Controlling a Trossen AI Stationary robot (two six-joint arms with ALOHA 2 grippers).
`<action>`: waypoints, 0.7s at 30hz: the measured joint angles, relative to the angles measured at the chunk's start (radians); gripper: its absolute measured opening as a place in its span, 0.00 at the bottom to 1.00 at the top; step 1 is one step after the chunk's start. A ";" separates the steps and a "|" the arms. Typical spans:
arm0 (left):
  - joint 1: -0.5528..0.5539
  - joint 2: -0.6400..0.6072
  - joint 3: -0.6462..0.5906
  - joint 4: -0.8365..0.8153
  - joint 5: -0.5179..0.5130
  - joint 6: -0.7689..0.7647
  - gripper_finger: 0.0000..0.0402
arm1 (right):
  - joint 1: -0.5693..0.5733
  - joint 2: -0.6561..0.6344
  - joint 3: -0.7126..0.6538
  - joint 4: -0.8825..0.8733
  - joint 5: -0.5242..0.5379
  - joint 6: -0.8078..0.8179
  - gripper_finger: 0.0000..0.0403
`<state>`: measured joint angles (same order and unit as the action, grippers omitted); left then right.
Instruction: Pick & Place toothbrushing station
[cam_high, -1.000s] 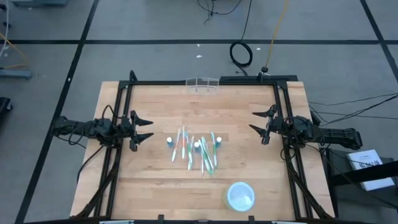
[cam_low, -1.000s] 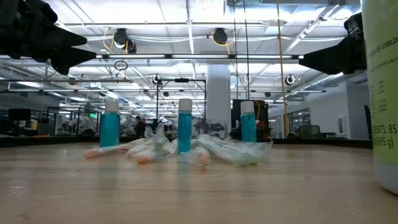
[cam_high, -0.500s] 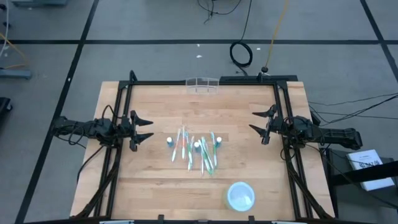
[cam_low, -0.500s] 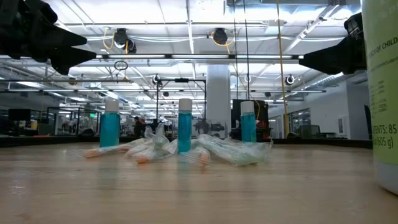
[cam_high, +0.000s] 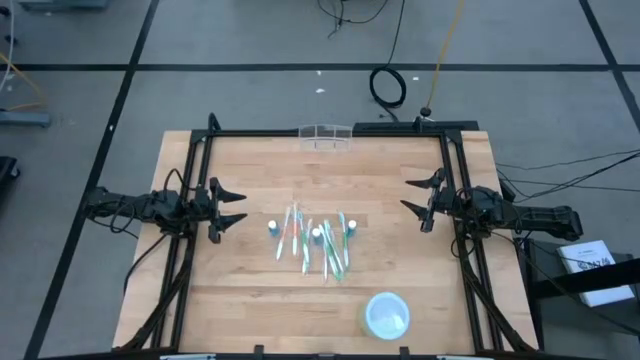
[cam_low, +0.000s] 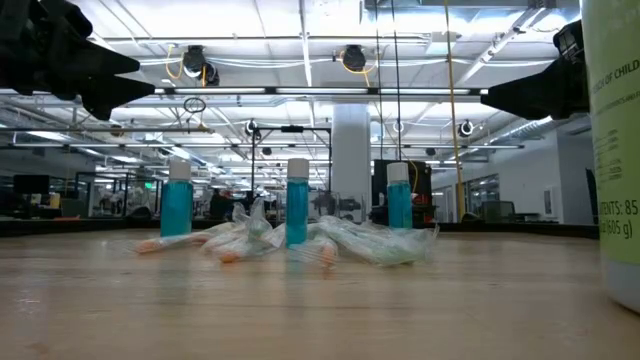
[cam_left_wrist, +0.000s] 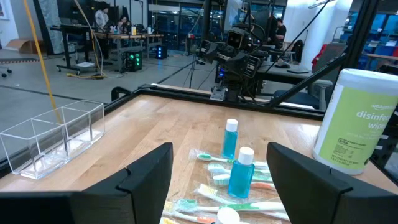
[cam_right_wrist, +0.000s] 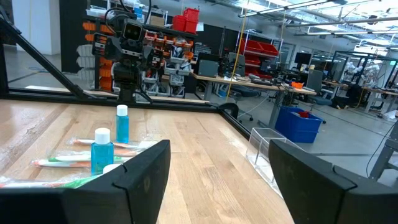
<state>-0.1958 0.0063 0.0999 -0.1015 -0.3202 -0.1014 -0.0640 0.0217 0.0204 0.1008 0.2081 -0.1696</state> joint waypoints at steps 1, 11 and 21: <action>0.000 0.000 0.000 0.000 0.000 0.000 0.66 | 0.000 0.000 0.000 0.000 0.000 0.000 0.66; 0.000 0.000 0.000 0.000 0.000 0.000 0.66 | 0.000 0.000 0.000 0.000 0.000 0.000 0.66; 0.000 0.000 0.000 0.000 0.000 0.000 0.66 | 0.000 0.000 0.000 0.003 -0.036 0.336 0.66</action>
<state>-0.1958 0.0062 0.0999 -0.1017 -0.3202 -0.1013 -0.0639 0.0219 0.0204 0.1040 0.1723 0.1667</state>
